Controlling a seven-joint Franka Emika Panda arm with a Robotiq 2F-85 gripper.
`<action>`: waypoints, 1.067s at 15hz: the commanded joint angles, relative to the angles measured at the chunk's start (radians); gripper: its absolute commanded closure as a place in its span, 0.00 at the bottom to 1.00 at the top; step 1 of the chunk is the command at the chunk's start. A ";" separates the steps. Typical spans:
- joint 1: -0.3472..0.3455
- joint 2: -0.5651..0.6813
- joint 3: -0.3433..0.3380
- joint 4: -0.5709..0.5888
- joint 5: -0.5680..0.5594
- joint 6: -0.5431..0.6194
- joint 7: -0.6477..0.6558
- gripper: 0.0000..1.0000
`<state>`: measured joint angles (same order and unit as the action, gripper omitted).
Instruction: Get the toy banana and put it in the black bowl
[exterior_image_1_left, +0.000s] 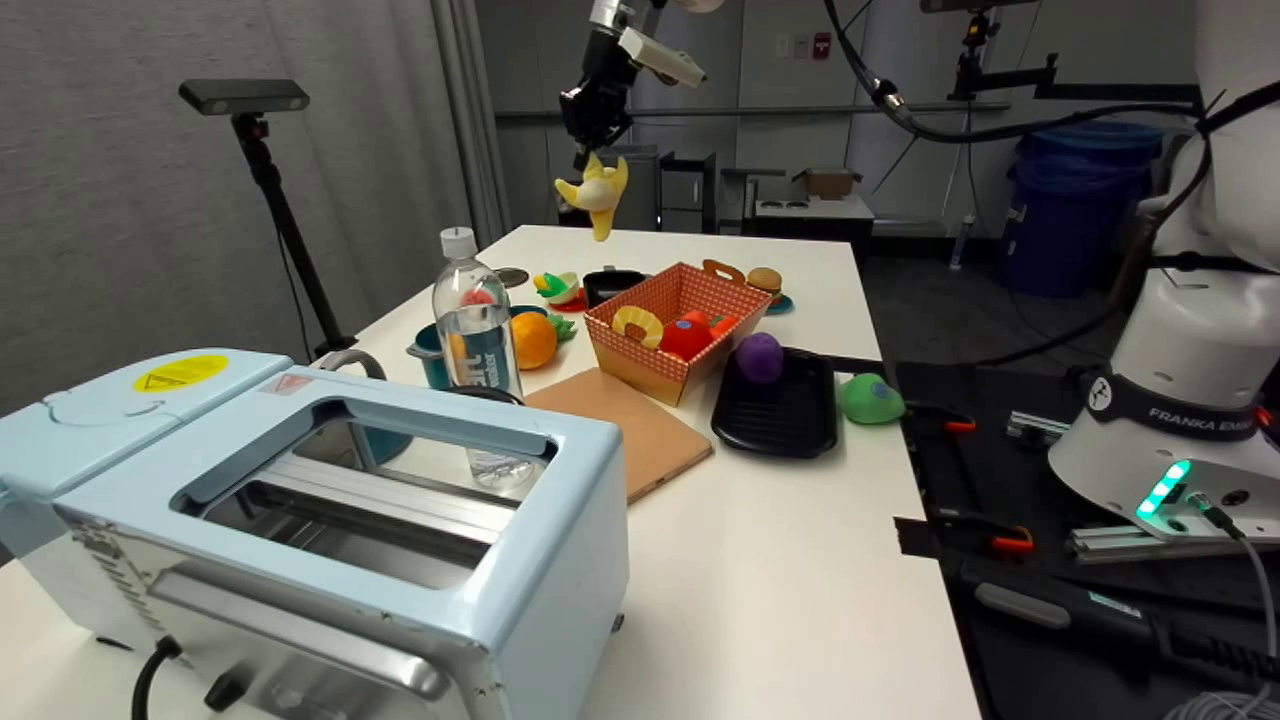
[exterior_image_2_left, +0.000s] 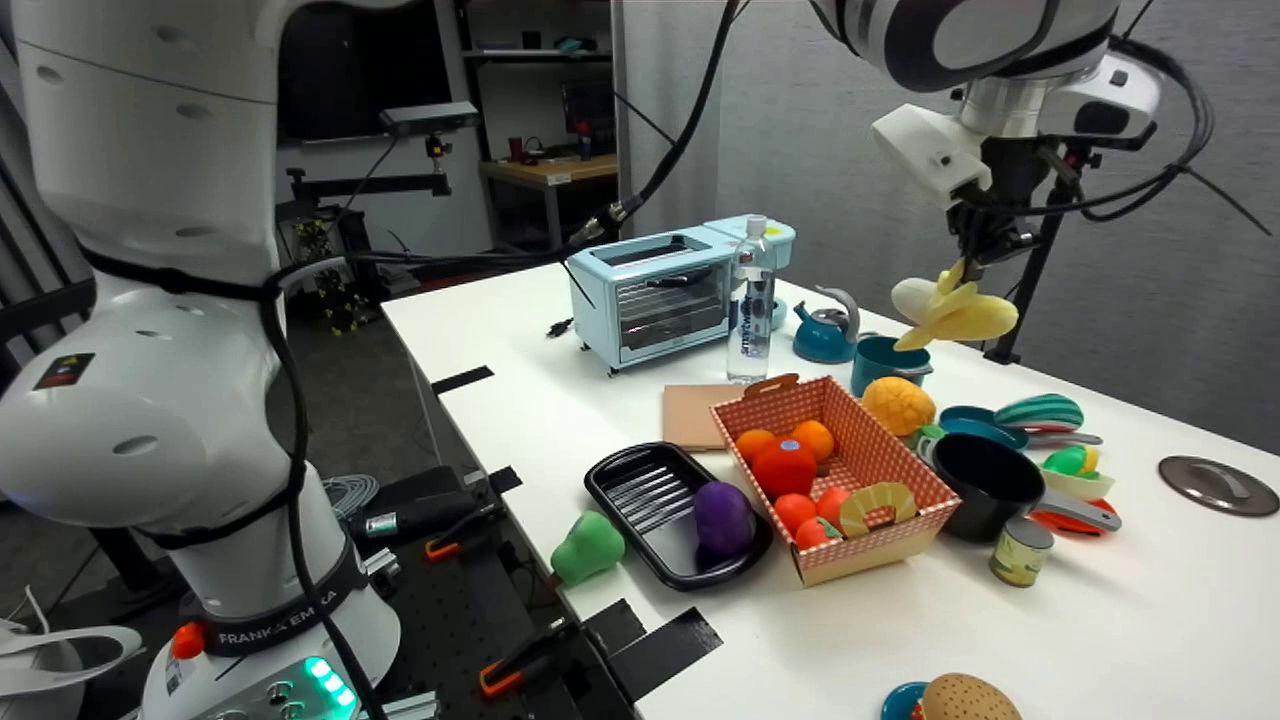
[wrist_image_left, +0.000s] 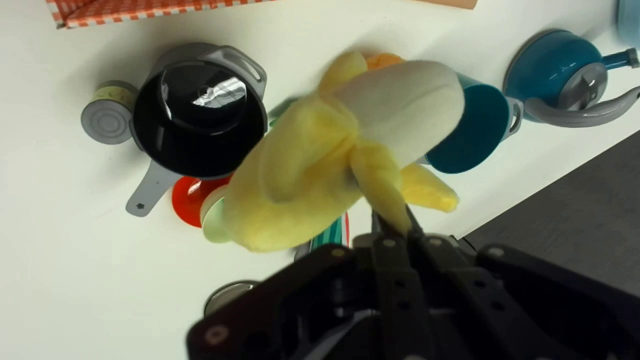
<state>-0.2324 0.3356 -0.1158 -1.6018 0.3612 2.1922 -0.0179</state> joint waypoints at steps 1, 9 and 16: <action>-0.028 0.088 0.004 0.133 0.017 -0.070 0.017 0.99; -0.059 0.198 0.015 0.275 0.022 -0.125 0.048 0.99; -0.100 0.222 0.019 0.273 0.057 -0.103 0.062 0.99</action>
<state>-0.3030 0.5385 -0.1123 -1.3629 0.3873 2.1162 0.0248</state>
